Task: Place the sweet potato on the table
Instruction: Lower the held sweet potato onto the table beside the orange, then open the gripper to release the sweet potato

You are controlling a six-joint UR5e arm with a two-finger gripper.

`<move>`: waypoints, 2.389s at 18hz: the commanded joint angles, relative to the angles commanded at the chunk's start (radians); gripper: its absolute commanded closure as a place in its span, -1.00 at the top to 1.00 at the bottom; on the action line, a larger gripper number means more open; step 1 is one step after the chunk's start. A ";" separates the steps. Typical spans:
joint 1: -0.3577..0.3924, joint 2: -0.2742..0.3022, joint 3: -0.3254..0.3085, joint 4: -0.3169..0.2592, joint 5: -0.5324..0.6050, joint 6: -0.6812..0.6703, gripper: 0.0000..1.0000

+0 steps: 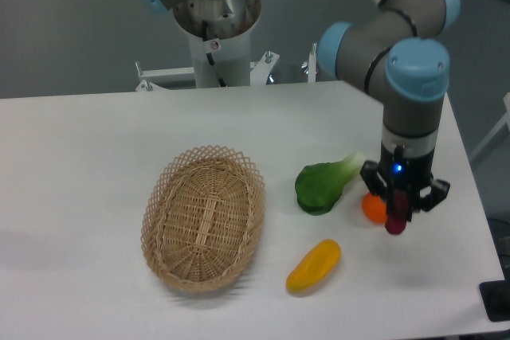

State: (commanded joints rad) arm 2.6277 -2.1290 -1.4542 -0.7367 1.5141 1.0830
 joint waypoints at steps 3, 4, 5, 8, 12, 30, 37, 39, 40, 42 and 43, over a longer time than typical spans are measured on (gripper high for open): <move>-0.015 -0.063 0.011 0.088 -0.003 0.003 -0.41; -0.018 -0.083 0.014 0.100 -0.003 0.008 -0.41; -0.020 -0.098 0.018 0.105 -0.005 0.012 -0.41; -0.021 -0.111 0.008 0.105 -0.006 0.024 -0.41; -0.025 -0.114 -0.034 0.106 0.000 0.064 -0.40; -0.026 -0.092 -0.009 0.103 0.003 0.066 1.00; -0.025 -0.023 0.037 0.094 0.000 -0.048 1.00; -0.023 0.003 0.045 0.089 0.002 -0.046 1.00; -0.020 0.018 0.043 0.088 0.003 -0.035 1.00; -0.002 0.059 0.038 0.033 0.026 0.020 1.00; 0.011 0.079 0.038 -0.010 0.040 0.075 1.00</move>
State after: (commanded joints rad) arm 2.6383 -2.0496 -1.4159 -0.7466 1.5538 1.1576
